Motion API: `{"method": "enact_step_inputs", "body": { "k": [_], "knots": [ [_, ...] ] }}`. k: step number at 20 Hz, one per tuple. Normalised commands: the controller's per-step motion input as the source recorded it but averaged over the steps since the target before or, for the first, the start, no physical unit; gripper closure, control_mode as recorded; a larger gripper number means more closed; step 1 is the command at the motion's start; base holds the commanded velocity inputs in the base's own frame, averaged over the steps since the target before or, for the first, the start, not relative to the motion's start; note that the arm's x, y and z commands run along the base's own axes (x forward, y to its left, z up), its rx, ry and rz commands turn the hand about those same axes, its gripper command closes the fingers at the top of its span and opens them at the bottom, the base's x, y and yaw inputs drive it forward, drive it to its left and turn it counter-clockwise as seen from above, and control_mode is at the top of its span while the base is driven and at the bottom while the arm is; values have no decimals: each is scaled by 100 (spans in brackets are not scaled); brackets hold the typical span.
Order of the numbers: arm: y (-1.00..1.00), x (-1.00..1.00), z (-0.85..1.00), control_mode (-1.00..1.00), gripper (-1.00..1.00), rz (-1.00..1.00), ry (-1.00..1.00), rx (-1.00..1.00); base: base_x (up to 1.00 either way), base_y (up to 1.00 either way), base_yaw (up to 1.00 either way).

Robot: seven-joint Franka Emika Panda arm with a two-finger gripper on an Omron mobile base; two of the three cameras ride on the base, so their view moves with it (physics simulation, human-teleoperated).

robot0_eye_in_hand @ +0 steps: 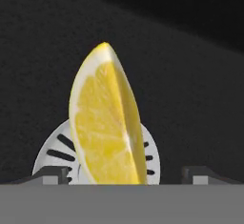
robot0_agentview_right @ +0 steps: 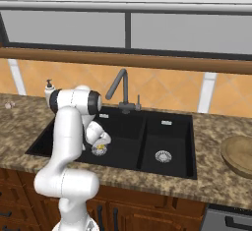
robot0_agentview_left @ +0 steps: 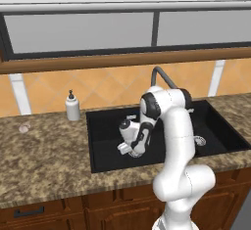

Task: Pick the lemon wedge from the sink and place it in the bowl. Then pick the bowl and place it in the microwave. Then close the microwave door and press the start button.

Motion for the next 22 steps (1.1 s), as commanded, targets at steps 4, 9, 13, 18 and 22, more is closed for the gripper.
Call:
{"method": "enact_step_inputs", "body": {
  "k": [4,9,13,18,22],
  "knots": [
    [0,46,-31,-100,-100,0,-2,0,0,0,0],
    [-3,23,-17,-100,100,0,-1,0,0,0,0],
    [0,0,3,-100,100,2,2,-1,0,0,0],
    [0,-15,69,-100,100,14,-5,0,0,0,0],
    [15,-57,100,-100,100,16,-10,0,0,0,0]
  ]
}}
